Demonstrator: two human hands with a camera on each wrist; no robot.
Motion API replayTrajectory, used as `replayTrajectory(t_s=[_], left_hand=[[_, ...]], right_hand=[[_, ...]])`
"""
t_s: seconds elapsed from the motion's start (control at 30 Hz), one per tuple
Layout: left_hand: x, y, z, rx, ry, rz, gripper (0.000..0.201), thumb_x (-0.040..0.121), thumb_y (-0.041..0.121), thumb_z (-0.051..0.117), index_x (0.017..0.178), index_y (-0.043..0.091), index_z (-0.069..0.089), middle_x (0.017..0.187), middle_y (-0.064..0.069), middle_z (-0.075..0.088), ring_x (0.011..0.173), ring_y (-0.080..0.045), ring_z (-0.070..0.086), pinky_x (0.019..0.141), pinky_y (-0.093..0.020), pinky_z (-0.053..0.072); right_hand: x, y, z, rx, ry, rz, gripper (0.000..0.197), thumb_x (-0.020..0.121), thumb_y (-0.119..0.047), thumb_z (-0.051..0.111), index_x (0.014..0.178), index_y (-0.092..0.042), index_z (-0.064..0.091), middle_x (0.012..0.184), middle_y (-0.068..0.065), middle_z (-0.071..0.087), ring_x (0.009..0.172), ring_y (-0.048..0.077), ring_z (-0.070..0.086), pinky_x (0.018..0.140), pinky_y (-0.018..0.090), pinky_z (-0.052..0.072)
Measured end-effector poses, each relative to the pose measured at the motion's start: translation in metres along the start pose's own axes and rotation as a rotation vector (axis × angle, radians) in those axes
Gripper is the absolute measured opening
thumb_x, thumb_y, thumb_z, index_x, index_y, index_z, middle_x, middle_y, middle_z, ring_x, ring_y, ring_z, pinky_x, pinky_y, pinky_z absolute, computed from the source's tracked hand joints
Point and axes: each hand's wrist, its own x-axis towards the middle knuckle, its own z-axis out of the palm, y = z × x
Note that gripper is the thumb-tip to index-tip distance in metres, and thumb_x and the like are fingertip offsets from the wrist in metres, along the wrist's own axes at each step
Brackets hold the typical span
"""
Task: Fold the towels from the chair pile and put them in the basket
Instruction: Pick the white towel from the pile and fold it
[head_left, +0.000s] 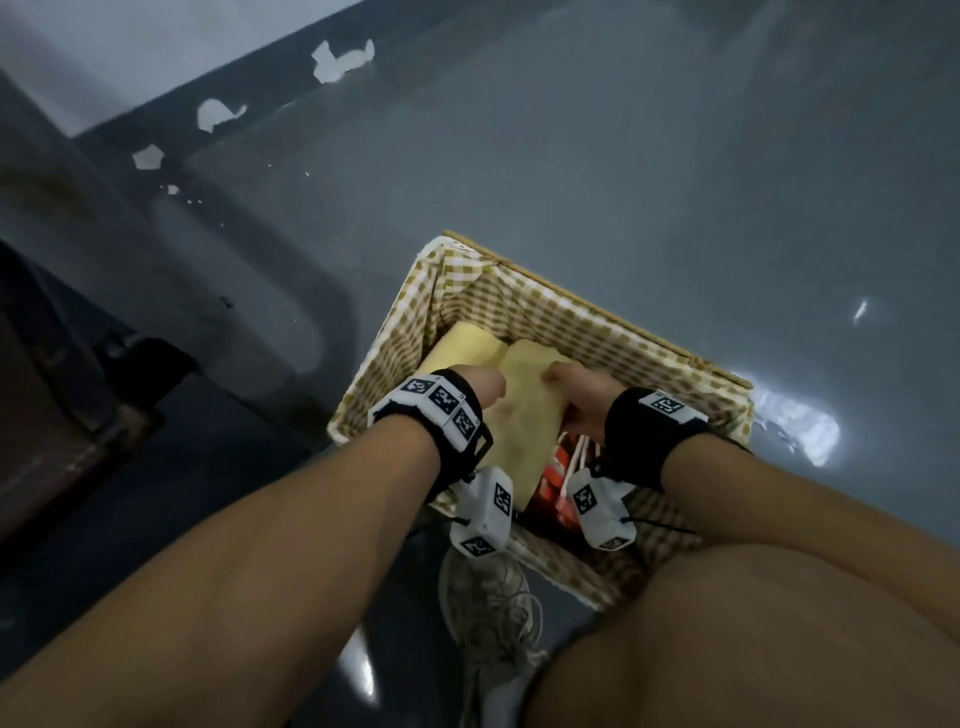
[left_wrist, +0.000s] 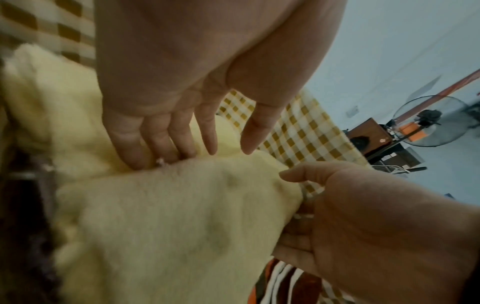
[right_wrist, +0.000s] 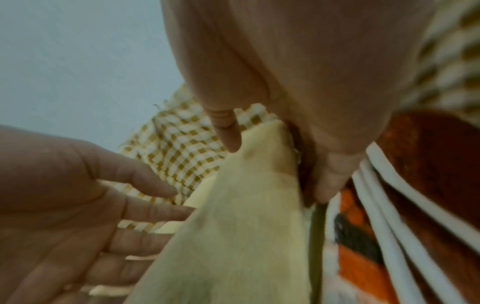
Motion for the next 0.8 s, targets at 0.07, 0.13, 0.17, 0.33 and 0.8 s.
replayTrajectory(t_s=[0.07, 0.13, 0.17, 0.33, 0.8], left_hand=[[-0.009, -0.001, -0.007, -0.067, 0.015, 0.054, 0.044, 0.104, 0.016, 0.045, 0.143, -0.003, 0.042, 0.125, -0.017, 0.056, 0.115, -0.027, 0.056, 0.092, -0.029, 0.046], [-0.027, -0.001, -0.019, -0.099, 0.066, 0.113, 0.037, 0.099, 0.019, 0.053, 0.132, 0.003, 0.054, 0.127, -0.011, 0.06, 0.112, -0.025, 0.059, 0.084, -0.03, 0.048], [-0.043, 0.0, -0.028, -0.116, 0.063, 0.153, 0.032, 0.098, 0.02, 0.054, 0.127, 0.007, 0.057, 0.125, -0.007, 0.063, 0.107, -0.022, 0.062, 0.079, -0.028, 0.047], [-0.115, -0.014, -0.1, -0.12, 0.093, 0.391, 0.006, 0.097, 0.017, 0.057, 0.095, 0.015, 0.062, 0.107, -0.005, 0.069, 0.092, -0.021, 0.066, 0.085, -0.032, 0.047], [-0.286, -0.236, -0.325, 0.053, 0.667, 0.43, 0.008, 0.085, 0.019, 0.062, 0.081, 0.024, 0.067, 0.092, -0.007, 0.076, 0.085, -0.021, 0.073, 0.086, -0.036, 0.058]], right_hand=[[-0.008, -0.013, -0.001, -0.243, 0.072, -0.064, 0.056, 0.091, -0.032, 0.064, 0.135, 0.001, 0.05, 0.127, 0.016, 0.063, 0.111, 0.036, 0.064, 0.092, 0.044, 0.055], [-0.027, -0.028, 0.002, -0.626, 0.145, -0.151, 0.054, 0.088, -0.046, 0.061, 0.121, -0.005, 0.059, 0.12, 0.011, 0.064, 0.103, 0.032, 0.064, 0.086, 0.04, 0.054], [-0.04, -0.037, 0.007, -0.781, 0.16, -0.198, 0.049, 0.086, -0.051, 0.06, 0.113, -0.009, 0.061, 0.115, 0.01, 0.064, 0.096, 0.029, 0.063, 0.079, 0.036, 0.052], [-0.112, -0.095, 0.064, -1.12, -0.024, -0.475, 0.034, 0.092, -0.044, 0.059, 0.096, -0.011, 0.067, 0.103, 0.007, 0.065, 0.088, 0.025, 0.059, 0.074, 0.032, 0.045], [-0.331, -0.101, 0.376, -1.182, -0.709, -0.813, 0.023, 0.095, -0.016, 0.055, 0.11, -0.005, 0.068, 0.093, 0.01, 0.064, 0.08, 0.022, 0.055, 0.057, 0.025, 0.038]])
